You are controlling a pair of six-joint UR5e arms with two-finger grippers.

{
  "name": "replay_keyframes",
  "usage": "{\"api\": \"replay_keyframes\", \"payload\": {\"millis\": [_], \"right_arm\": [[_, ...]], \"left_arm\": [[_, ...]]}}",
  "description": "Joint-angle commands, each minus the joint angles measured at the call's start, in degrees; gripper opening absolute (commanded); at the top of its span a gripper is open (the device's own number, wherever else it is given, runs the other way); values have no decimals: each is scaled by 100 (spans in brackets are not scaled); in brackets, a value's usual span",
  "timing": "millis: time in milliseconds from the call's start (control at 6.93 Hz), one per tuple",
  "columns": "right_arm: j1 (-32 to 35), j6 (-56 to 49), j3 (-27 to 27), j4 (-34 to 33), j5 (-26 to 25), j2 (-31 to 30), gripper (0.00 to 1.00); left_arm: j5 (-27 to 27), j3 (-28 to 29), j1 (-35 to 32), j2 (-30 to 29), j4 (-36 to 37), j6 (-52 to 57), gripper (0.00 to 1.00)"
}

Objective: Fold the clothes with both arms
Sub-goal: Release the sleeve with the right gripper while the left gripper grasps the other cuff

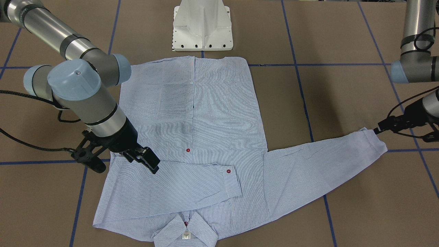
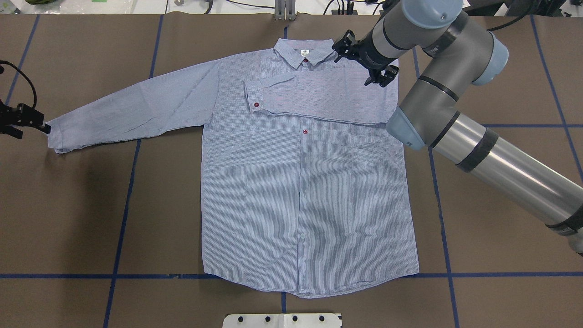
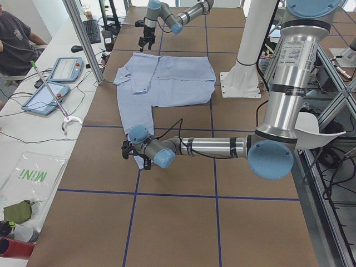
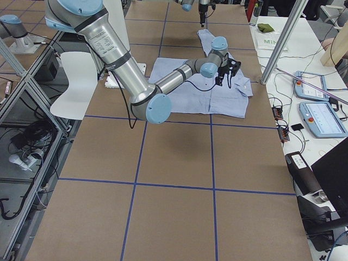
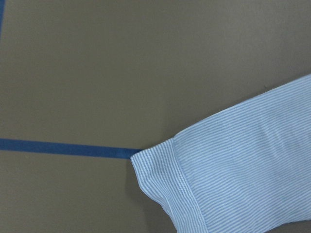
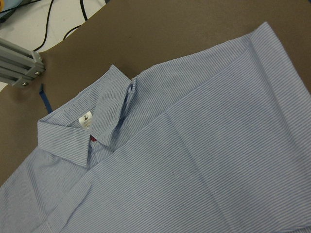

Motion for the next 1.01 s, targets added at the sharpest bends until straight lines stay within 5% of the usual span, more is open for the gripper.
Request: {"api": "replay_keyframes", "payload": {"millis": [0,288,865], "right_arm": [[9,-14,143,20,-41,-207,100],[9,-14,196,20,-41,-226,100],[35,-14,319,11,-50,-314,100]], "left_arm": [[-3,209,148,2,-287,-76,75],[5,218,157,2,-289,-76,53],[5,218,184,-41,-289,-76,40]]}}
